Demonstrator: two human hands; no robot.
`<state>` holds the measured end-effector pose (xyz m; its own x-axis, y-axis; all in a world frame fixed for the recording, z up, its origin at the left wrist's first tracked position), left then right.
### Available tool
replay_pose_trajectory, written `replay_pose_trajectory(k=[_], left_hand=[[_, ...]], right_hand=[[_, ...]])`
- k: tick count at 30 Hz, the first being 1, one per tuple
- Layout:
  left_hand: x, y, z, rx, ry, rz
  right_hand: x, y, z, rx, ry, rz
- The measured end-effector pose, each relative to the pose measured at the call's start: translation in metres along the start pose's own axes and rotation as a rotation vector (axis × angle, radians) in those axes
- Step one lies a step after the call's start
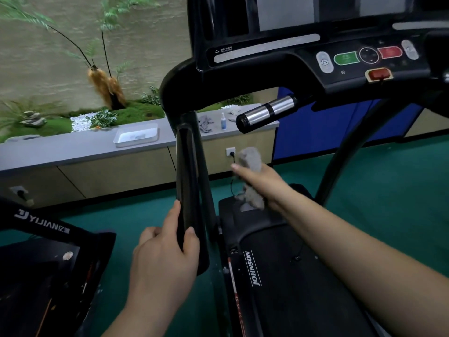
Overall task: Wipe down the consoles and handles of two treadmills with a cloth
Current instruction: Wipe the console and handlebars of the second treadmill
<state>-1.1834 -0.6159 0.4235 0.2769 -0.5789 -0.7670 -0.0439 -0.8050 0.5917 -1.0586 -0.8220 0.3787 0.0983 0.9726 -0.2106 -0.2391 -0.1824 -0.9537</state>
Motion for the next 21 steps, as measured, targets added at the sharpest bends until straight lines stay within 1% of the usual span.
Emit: replay_pose_trajectory(k=[1, 2, 3, 5, 8, 9, 10, 13, 14, 15, 17, 18, 19, 21], left_hand=[[-0.001, 0.002, 0.001, 0.012, 0.006, 0.001], [-0.002, 0.003, 0.001, 0.018, 0.009, 0.004], [-0.003, 0.004, 0.001, 0.021, 0.011, 0.007], [-0.003, 0.005, 0.001, 0.023, 0.010, -0.006], [-0.003, 0.005, 0.001, 0.027, 0.010, -0.018], [-0.004, 0.006, 0.001, 0.025, 0.011, -0.017], [-0.003, 0.005, 0.001, 0.024, 0.013, -0.011], [-0.003, 0.004, 0.000, 0.029, 0.025, -0.003], [-0.002, 0.004, -0.001, 0.030, 0.023, -0.003], [-0.001, 0.004, 0.000, 0.030, 0.014, -0.001], [0.000, 0.003, 0.000, 0.030, 0.007, -0.002], [0.000, 0.004, -0.001, 0.037, 0.010, -0.008], [-0.001, 0.004, -0.001, 0.039, 0.014, -0.014], [0.000, 0.002, -0.001, 0.037, 0.015, -0.023]], right_hand=[[-0.009, 0.007, -0.002, 0.071, -0.015, -0.263], [-0.016, 0.010, -0.003, 0.104, -0.033, -0.481], [-0.024, 0.010, -0.006, 0.109, -0.029, -0.636], [-0.039, 0.000, -0.014, 0.031, 0.017, -0.839], [-0.060, -0.029, -0.033, -0.154, 0.140, -1.030], [-0.062, -0.040, -0.038, -0.170, 0.187, -1.060], [-0.061, -0.052, -0.038, -0.184, 0.234, -1.027], [-0.043, -0.074, -0.023, -0.181, 0.379, -0.792], [-0.032, -0.074, -0.022, -0.182, 0.378, -0.722], [-0.018, -0.070, -0.020, -0.168, 0.334, -0.677], [0.015, -0.063, -0.016, -0.139, 0.189, -0.655], [0.024, -0.059, -0.015, -0.124, 0.158, -0.667], [0.025, -0.057, -0.015, -0.117, 0.161, -0.686], [0.010, -0.064, -0.017, -0.127, 0.219, -0.777]])
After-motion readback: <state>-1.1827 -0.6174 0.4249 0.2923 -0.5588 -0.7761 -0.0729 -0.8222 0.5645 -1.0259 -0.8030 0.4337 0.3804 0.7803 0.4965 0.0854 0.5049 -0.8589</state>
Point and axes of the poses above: each hand's wrist, its own z-axis away from the middle knuckle, its own x-axis out of the palm, y = z × x, the point moved 6 cm from there along -z, towards the middle knuckle, and after that the axes turned 5 degrees about y, right-handed, at the moved point
